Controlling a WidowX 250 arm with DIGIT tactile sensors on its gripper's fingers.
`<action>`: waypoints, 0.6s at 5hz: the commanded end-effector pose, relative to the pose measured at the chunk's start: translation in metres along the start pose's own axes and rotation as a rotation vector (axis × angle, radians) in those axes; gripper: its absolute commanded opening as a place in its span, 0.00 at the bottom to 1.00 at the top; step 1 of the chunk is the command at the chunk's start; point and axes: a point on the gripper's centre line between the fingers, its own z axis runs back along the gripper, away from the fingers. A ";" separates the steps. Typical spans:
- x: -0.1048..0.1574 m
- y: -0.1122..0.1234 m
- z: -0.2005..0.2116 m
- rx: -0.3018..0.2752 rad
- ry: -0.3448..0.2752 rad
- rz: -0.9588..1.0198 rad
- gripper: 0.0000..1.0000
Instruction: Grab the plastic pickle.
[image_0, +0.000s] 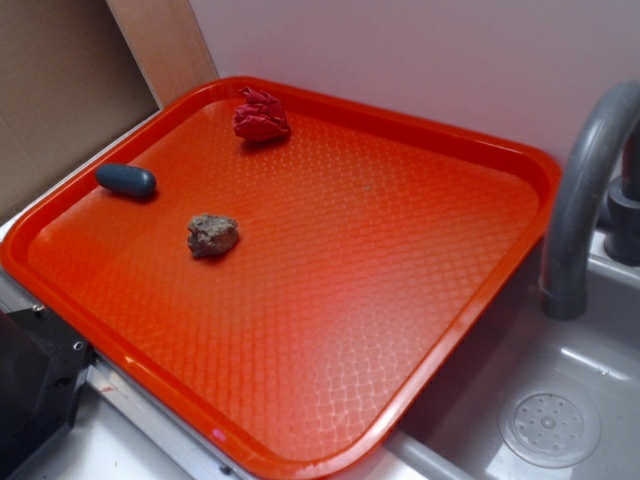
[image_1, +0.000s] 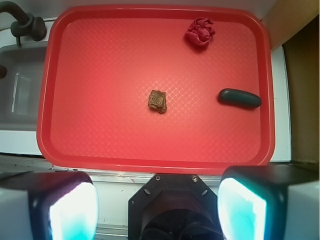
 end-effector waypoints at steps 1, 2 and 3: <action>0.000 0.000 0.000 0.000 0.000 0.000 1.00; 0.025 0.023 -0.012 -0.007 0.105 0.258 1.00; 0.039 0.037 -0.031 0.012 0.099 0.507 1.00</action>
